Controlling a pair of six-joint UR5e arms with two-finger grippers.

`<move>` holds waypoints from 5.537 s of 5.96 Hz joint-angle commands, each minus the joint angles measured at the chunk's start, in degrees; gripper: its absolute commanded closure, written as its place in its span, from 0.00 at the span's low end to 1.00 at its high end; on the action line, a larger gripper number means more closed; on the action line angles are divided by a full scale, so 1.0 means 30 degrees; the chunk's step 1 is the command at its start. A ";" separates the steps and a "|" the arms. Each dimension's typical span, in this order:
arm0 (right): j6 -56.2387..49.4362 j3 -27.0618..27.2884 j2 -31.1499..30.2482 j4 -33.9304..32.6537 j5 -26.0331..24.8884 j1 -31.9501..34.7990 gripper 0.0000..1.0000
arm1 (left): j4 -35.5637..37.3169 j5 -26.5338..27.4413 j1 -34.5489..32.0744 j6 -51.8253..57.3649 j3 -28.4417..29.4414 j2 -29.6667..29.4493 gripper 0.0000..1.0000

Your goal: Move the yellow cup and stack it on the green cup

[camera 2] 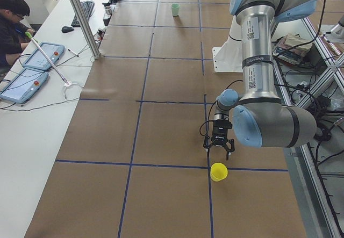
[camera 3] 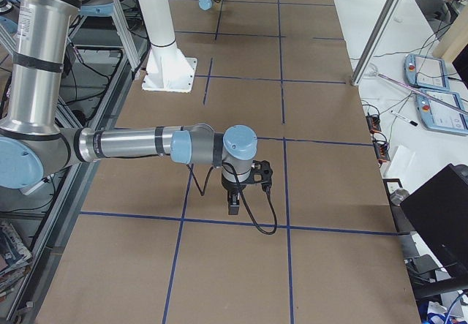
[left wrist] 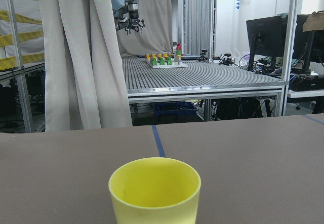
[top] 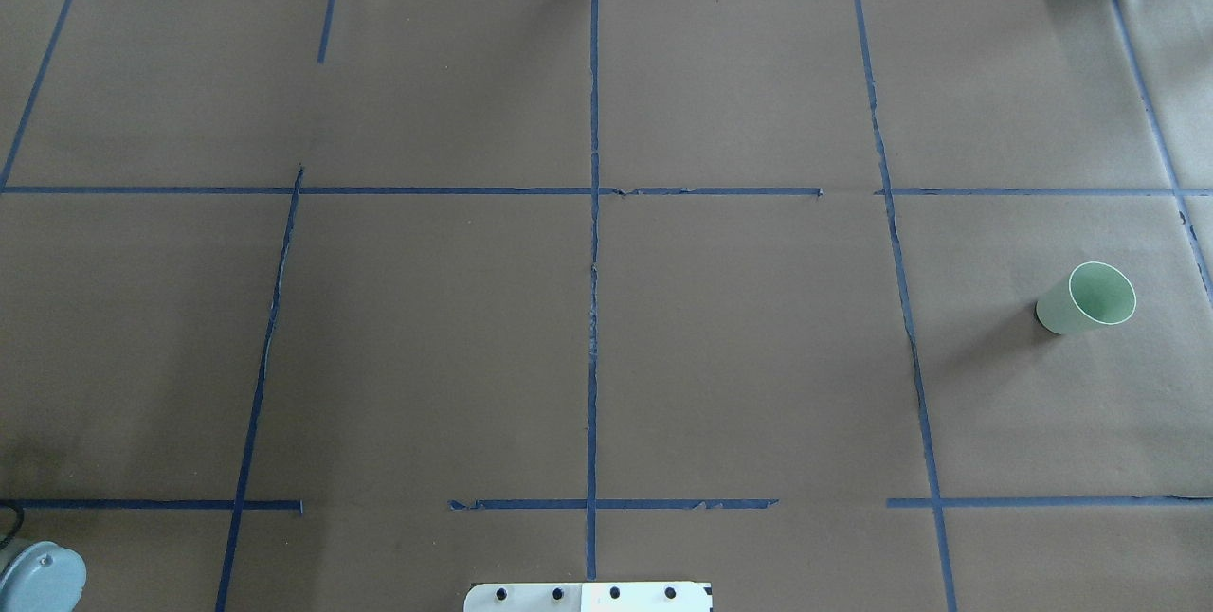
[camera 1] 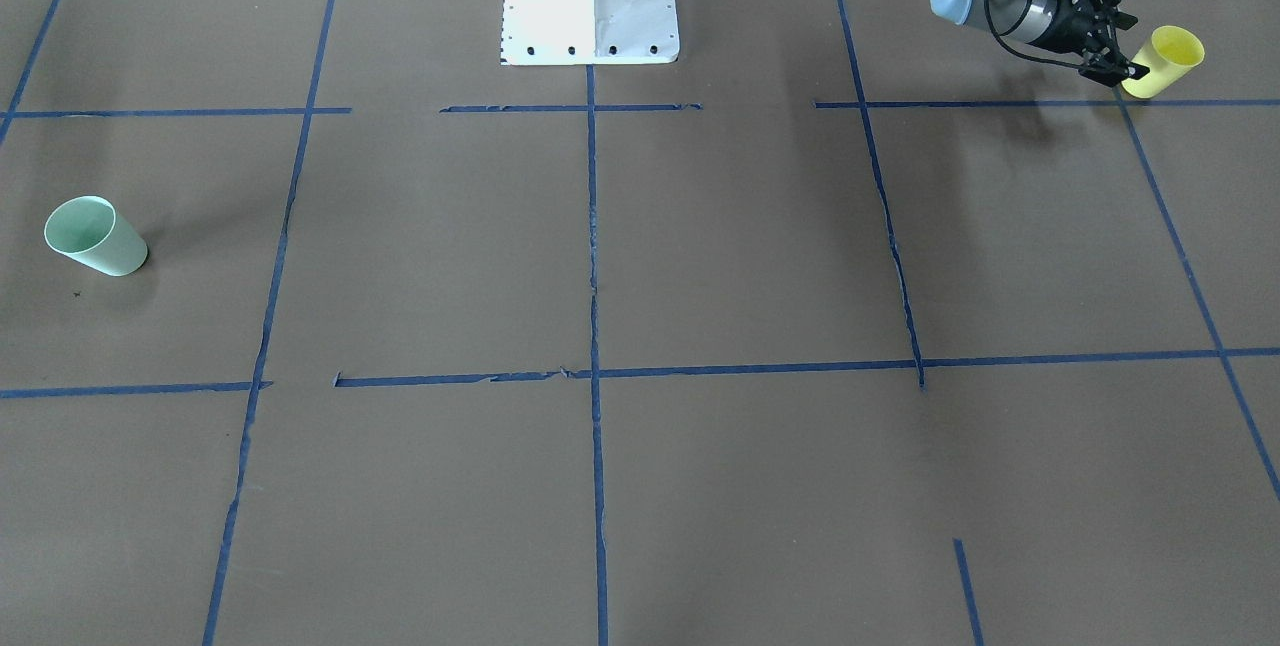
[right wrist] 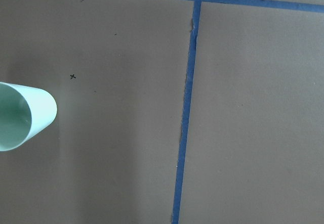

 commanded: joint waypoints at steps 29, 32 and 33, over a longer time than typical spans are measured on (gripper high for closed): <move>0.0115 0.0058 0.0051 -0.0029 0.0496 -0.0003 0.00 | -2.1282 0.8868 -1.3021 3.6825 0.3060 -1.1886 0.80; 0.0086 0.0176 0.1330 -0.0029 0.1107 -0.0700 0.00 | -2.1925 0.7324 -1.0883 3.8262 0.5478 -1.7512 0.79; 0.0144 0.0234 0.1746 -0.0029 0.1227 -0.1025 0.00 | -2.3754 0.6387 -1.0677 4.0674 0.6216 -1.8428 0.79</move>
